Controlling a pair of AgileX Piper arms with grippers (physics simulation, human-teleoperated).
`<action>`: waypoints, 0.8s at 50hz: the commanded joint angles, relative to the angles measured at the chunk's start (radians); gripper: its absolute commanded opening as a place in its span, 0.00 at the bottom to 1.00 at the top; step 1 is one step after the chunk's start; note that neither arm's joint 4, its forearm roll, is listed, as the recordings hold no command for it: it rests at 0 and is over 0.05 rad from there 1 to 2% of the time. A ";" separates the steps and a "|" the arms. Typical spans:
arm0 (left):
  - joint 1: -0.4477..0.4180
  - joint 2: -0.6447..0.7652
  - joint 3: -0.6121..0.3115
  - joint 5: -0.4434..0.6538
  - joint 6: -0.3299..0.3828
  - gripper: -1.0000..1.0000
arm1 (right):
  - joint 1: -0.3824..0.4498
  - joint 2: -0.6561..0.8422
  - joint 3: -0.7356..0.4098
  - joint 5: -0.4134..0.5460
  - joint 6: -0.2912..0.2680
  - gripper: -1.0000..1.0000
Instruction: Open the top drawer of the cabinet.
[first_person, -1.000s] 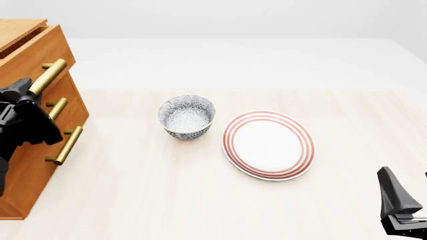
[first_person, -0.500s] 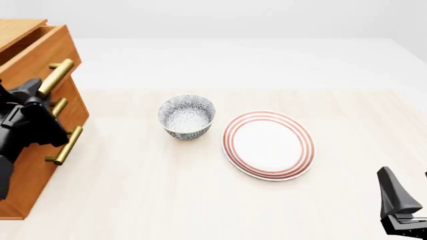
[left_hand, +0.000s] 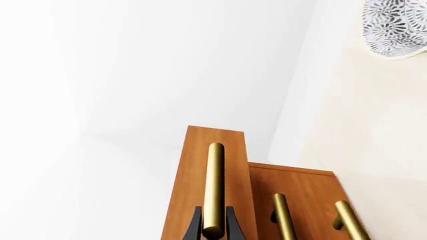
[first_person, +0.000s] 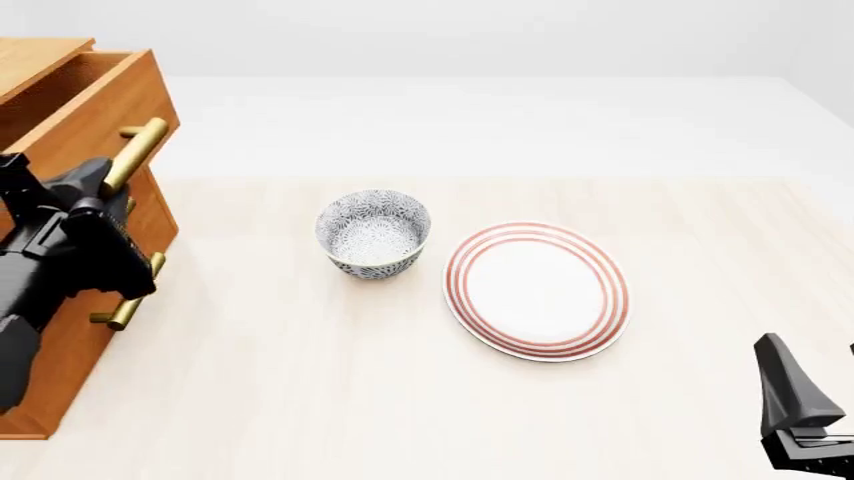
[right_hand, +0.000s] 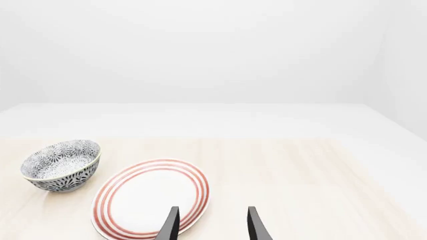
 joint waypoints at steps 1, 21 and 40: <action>-0.049 -0.066 0.061 0.021 -0.034 0.00 | 0.000 -0.001 0.001 0.000 0.000 1.00; -0.077 -0.145 0.070 0.079 -0.027 0.00 | 0.000 -0.001 0.001 0.000 0.000 1.00; -0.129 -0.162 0.067 0.098 -0.028 1.00 | 0.000 -0.001 0.001 0.000 0.000 1.00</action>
